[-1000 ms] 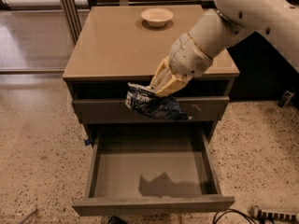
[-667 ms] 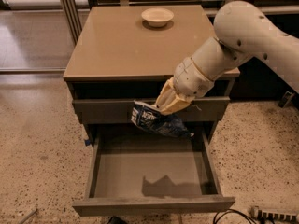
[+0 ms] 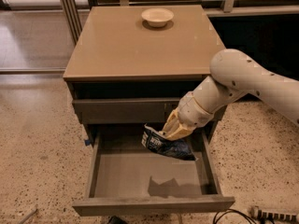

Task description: Place blue chip bag into middle drawer

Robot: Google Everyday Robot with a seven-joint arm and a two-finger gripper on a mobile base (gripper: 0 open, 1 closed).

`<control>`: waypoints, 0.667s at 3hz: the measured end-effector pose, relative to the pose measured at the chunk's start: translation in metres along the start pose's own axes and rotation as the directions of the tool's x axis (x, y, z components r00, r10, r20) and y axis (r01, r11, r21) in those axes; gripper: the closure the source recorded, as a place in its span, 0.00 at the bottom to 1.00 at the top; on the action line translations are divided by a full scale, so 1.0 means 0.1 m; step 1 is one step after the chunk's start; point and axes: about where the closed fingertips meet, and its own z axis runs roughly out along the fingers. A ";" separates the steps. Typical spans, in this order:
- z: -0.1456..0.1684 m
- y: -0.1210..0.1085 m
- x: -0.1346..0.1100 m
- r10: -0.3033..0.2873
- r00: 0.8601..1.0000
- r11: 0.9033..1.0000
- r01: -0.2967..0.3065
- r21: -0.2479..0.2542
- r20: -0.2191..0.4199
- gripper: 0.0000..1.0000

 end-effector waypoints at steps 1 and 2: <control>0.00 0.00 0.00 0.000 1.000 1.000 0.000 0.000 0.000 1.00; 0.28 -0.02 0.17 0.028 0.997 1.000 -0.028 -0.007 0.071 1.00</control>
Offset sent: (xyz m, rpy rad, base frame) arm 0.0104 0.0074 -0.1104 0.2394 0.1177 -0.0673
